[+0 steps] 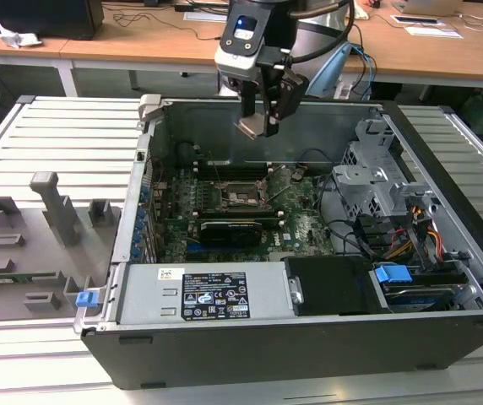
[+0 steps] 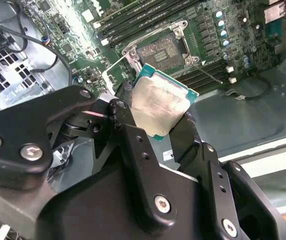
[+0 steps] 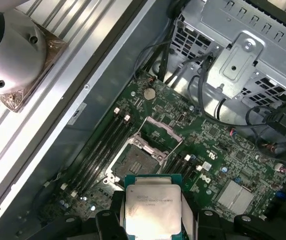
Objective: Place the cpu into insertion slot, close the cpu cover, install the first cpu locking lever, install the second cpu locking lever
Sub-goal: 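Place the cpu into insertion slot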
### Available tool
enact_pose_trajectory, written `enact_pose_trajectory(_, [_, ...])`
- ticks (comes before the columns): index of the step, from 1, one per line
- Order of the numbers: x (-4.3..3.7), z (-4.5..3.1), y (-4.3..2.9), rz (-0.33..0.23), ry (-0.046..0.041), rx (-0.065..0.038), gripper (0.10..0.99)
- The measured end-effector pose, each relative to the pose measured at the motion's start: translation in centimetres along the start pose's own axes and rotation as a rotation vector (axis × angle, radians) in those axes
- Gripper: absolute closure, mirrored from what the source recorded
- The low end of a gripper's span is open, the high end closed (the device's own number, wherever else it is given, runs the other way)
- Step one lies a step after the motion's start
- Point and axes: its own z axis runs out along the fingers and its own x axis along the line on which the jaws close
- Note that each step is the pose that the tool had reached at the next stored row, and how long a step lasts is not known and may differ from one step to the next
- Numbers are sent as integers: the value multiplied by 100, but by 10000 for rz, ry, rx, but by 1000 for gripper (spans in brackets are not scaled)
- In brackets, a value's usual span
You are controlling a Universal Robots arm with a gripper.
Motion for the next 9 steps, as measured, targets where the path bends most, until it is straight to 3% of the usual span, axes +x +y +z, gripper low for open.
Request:
enact_pose_trajectory(3, [0,11,-2,335,-31,-7,549])
enact_pose_trajectory(9, [-1,64,-6,2176,-196,-42,549])
